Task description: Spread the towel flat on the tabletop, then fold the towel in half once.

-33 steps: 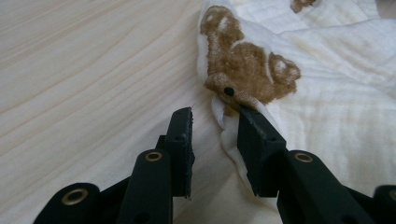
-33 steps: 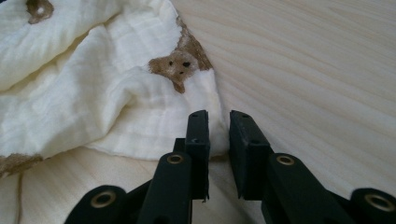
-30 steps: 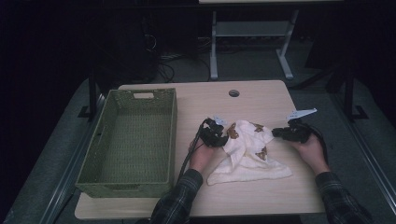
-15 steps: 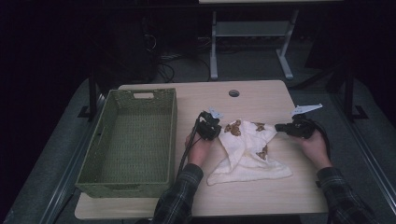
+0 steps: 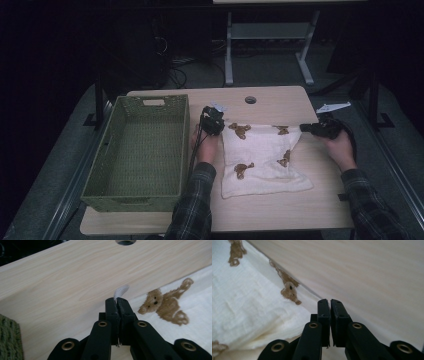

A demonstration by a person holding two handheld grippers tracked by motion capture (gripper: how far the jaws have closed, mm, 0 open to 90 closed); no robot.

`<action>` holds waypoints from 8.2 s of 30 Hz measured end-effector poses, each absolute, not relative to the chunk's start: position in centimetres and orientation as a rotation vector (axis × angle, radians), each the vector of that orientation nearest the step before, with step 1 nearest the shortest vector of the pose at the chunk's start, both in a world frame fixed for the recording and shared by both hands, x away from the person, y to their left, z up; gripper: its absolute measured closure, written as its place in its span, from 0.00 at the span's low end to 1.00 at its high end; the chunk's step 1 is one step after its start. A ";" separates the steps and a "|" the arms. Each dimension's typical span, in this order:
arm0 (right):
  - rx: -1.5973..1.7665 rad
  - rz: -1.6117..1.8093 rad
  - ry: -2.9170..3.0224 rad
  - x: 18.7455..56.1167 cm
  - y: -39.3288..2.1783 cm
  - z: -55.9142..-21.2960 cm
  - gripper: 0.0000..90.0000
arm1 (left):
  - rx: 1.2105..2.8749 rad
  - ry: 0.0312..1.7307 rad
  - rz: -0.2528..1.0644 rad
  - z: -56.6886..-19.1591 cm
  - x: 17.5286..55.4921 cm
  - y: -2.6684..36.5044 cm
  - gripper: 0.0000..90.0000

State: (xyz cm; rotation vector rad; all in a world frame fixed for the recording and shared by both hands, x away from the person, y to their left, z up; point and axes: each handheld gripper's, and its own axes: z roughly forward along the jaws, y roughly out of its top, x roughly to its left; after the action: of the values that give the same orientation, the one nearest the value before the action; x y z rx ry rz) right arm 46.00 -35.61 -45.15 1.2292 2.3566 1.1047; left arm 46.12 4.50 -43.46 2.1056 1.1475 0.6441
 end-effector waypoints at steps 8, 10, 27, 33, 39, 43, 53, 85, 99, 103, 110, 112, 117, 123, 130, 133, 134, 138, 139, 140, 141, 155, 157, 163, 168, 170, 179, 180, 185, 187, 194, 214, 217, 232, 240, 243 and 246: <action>1.206 1.041 2.334 48.8 -33.8 -44.0 0.90 | 2.083 1.196 0.645 -44.4 46.9 4.6 0.93; 1.204 1.059 2.340 48.8 -33.6 -44.0 0.84 | 2.079 1.185 0.603 -44.3 46.8 4.4 0.84; 1.085 1.142 2.463 41.7 -32.6 -43.3 0.84 | 2.128 1.013 0.390 -42.9 40.6 3.4 0.64; 1.073 1.109 2.514 39.0 -32.1 -44.2 0.85 | 2.133 0.926 0.342 -42.8 37.5 3.2 0.60; 1.108 1.083 2.559 36.8 -31.9 -45.8 0.84 | 2.120 0.845 0.346 -43.0 34.8 3.4 0.57; 1.125 1.097 2.563 36.1 -31.8 -46.2 0.82 | 2.122 0.838 0.312 -43.2 33.8 3.6 0.56; 1.093 1.045 2.579 36.1 -30.4 -46.8 0.91 | 2.158 0.829 0.296 -43.9 31.9 4.5 0.53; 1.043 1.085 2.604 28.2 -34.4 -46.1 1.00 | 2.336 0.751 0.210 -45.5 28.4 4.4 0.89; 0.979 1.066 2.673 26.0 -34.6 -46.7 1.00 | 2.407 0.719 0.201 -45.6 26.7 4.8 0.94; 0.962 1.081 2.684 25.2 -34.9 -46.8 1.00 | 2.413 0.718 0.198 -45.6 25.9 5.1 0.95; 0.953 1.101 2.655 25.4 -34.9 -46.5 0.98 | 2.375 0.760 0.177 -45.4 26.3 5.0 0.86; 0.964 1.112 2.638 25.6 -34.8 -46.2 0.95 | 2.356 0.766 0.191 -45.2 26.7 4.8 0.83; 0.959 1.124 2.607 26.9 -34.6 -45.7 0.89 | 2.317 0.782 0.223 -44.4 28.2 4.4 0.78; 0.978 1.133 2.570 28.7 -34.2 -45.2 0.85 | 2.289 0.815 0.247 -43.9 30.2 4.2 0.73; 0.967 1.146 2.543 31.8 -33.5 -44.6 0.82 | 2.255 0.852 0.292 -43.0 33.0 3.8 0.67; 0.954 1.154 2.532 33.2 -33.2 -44.3 0.82 | 2.253 0.853 0.297 -43.0 34.2 3.4 0.65; 0.955 1.162 2.526 33.8 -33.1 -44.2 0.82 | 2.254 0.854 0.294 -43.0 34.6 3.3 0.66; 0.973 1.183 2.509 35.5 -32.8 -43.8 0.81 | 2.250 0.870 0.311 -42.9 36.0 2.9 0.66; 0.967 1.182 2.505 35.9 -32.8 -43.7 0.81 | 2.247 0.873 0.316 -42.8 36.4 2.9 0.66; 0.966 1.183 2.504 36.3 -32.7 -43.7 0.81 | 2.239 0.880 0.319 -42.8 36.8 2.7 0.66; 0.969 1.190 2.499 36.8 -32.7 -43.6 0.81 | 2.234 0.891 0.329 -42.8 37.3 2.6 0.66; 1.032 1.202 2.432 43.8 -33.0 -42.9 0.80 | 2.176 0.993 0.453 -42.6 43.7 3.7 0.66; 1.037 1.196 2.429 44.8 -32.9 -42.8 0.80 | 2.170 1.019 0.476 -42.7 44.7 3.9 0.66; 1.063 1.185 2.418 46.9 -32.6 -43.0 0.79 | 2.183 1.086 0.507 -43.5 47.5 4.4 0.66; 1.117 1.145 2.422 48.0 -33.0 -44.0 0.77 | 2.189 1.117 0.484 -44.4 48.3 4.7 0.66; 1.151 1.125 2.425 48.5 -33.4 -44.5 0.76 | 2.195 1.132 0.475 -44.8 48.4 4.8 0.66; 1.268 1.092 2.411 49.9 -34.6 -45.8 0.76 | 2.192 1.180 0.453 -46.0 48.7 5.3 0.66; 1.266 1.083 2.418 50.0 -34.6 -46.0 0.76 | 2.190 1.184 0.451 -46.0 48.7 5.3 0.67; 1.273 1.029 2.449 50.0 -34.3 -46.8 0.77 | 2.192 1.183 0.440 -46.3 48.7 5.2 0.73; 1.267 1.032 2.442 50.0 -34.4 -47.1 0.79 | 2.198 1.176 0.443 -46.3 48.7 5.1 0.78; 1.268 1.033 2.461 49.8 -34.3 -47.1 0.97 | 2.190 1.175 0.428 -46.3 48.7 4.8 0.97; 1.184 1.076 2.308 50.8 -34.8 -40.5 0.98 | 2.038 1.148 0.593 -40.4 49.1 5.2 0.97; 1.173 1.111 2.308 50.3 -34.9 -40.2 0.98 | 2.027 1.141 0.561 -40.0 48.2 5.3 0.97; 1.120 1.214 2.333 44.8 -35.9 -40.5 0.98 | 2.028 1.106 0.530 -39.5 43.0 6.1 0.97; 1.082 1.237 2.339 42.0 -36.0 -40.3 0.98 | 2.037 1.106 0.536 -39.6 39.9 6.2 0.97; 1.078 1.229 2.352 40.9 -35.9 -40.5 0.98 | 2.047 1.101 0.537 -40.0 38.9 6.3 0.97; 1.054 1.233 2.357 39.7 -35.9 -40.6 0.98 | 2.073 1.097 0.526 -40.4 38.0 6.1 0.97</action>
State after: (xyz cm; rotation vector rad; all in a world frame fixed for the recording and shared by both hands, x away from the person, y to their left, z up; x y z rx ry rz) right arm 39.65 -35.92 -40.64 1.0539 2.3571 1.2326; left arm 38.00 6.15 -40.41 2.0727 1.0968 0.5256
